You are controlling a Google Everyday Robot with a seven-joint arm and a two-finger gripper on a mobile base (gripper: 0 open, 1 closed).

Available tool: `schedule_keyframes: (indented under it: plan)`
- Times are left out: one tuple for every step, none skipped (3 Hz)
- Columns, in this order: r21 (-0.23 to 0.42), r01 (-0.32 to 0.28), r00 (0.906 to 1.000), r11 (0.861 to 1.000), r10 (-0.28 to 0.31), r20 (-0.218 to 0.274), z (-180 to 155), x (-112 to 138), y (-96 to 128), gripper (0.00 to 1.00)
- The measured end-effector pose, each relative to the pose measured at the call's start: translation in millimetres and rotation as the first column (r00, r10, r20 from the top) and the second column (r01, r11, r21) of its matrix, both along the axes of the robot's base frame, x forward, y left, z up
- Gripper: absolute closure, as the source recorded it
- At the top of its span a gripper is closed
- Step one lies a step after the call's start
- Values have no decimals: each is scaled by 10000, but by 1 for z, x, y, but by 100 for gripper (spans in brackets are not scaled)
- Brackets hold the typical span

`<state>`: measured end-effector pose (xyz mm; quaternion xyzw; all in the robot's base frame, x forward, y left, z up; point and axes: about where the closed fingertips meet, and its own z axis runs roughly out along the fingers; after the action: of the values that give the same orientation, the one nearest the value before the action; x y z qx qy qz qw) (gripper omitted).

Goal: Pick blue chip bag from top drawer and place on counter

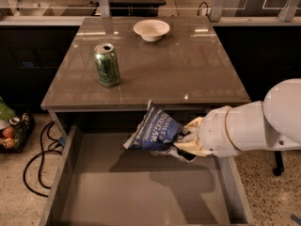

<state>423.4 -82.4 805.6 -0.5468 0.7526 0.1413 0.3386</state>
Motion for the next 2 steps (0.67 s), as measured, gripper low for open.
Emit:
schedule_keyframes:
  plan:
    - [-331,512,9983,9981,-503,287,32,12,-25,100]
    - [-503,1081,9931,9929,-1055,514,60,35,-52,100]
